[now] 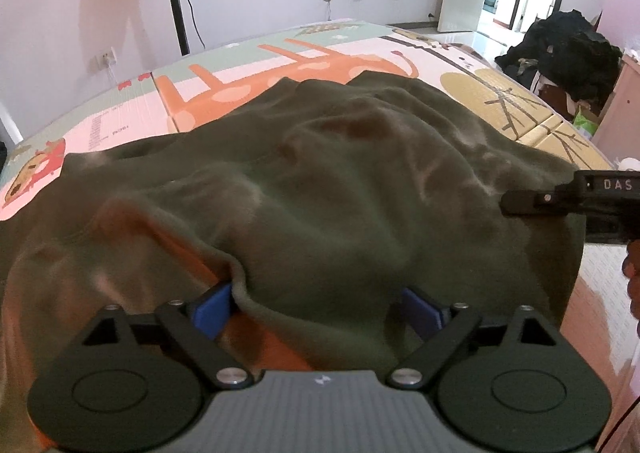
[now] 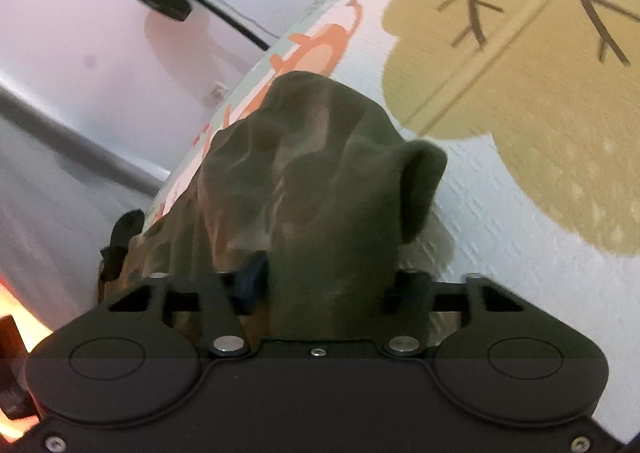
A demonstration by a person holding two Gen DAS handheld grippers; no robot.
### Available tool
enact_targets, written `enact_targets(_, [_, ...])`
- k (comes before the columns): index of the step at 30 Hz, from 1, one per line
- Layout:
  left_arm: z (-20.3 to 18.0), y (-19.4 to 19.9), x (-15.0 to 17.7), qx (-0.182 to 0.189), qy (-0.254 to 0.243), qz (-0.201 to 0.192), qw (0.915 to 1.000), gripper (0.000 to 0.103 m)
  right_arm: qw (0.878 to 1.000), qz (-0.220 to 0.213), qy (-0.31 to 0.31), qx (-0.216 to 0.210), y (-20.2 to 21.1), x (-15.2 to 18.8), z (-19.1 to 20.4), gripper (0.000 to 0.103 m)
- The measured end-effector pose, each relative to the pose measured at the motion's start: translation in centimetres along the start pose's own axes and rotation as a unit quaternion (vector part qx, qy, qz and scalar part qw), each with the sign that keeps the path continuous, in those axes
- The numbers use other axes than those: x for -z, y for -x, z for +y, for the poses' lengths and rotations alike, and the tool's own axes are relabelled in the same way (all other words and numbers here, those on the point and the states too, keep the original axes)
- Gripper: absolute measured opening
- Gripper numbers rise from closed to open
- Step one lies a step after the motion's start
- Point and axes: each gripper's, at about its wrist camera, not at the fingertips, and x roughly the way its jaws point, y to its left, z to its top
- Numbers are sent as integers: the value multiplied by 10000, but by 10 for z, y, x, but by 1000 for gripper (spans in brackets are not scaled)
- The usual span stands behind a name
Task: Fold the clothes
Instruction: 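Grasp the hoodie bundle with the right gripper and lift it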
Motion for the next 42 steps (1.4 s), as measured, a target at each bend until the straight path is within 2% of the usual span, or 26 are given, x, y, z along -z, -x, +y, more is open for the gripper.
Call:
enact_targets(4, [1,0,3,84,-25,-70,9999,95,9987,-95,491,-5,5,-5,21,32])
enact_targets(8, [5,2,9,262,-57,-252,9993,96,9943,-192,1029,-182,11,-14,55,28])
enact_targets(12, [9,8,16,437,-89,-462,9979,96,9856,-223,1613,-451,12,-23,99,24])
enact_targets(16, [9,26,23,531,-163,-794,9953,91,9740,-243,2147,-681,6,-25,143,18])
enact_targets(23, [3,50,41,792,-418,-1127,9896,90,9535,-41,2860,-949,-7,-13,197,16])
enact_targets(26, [-4,44,44,889,-614,-990,9892,90,9479,97,3031,-980,-11,-6,213,16])
enact_targets(32, [9,36,45,1188,-375,-917,9880,91,9333,300,3368,-1214,-13,12,243,16])
enact_targets(40, [15,68,63,795,-515,-1351,9863,89,9013,595,3973,-1620,-14,43,285,16])
enact_targets(42, [20,80,72,483,-468,-1450,9872,89,8962,628,4070,-1654,-15,48,295,16])
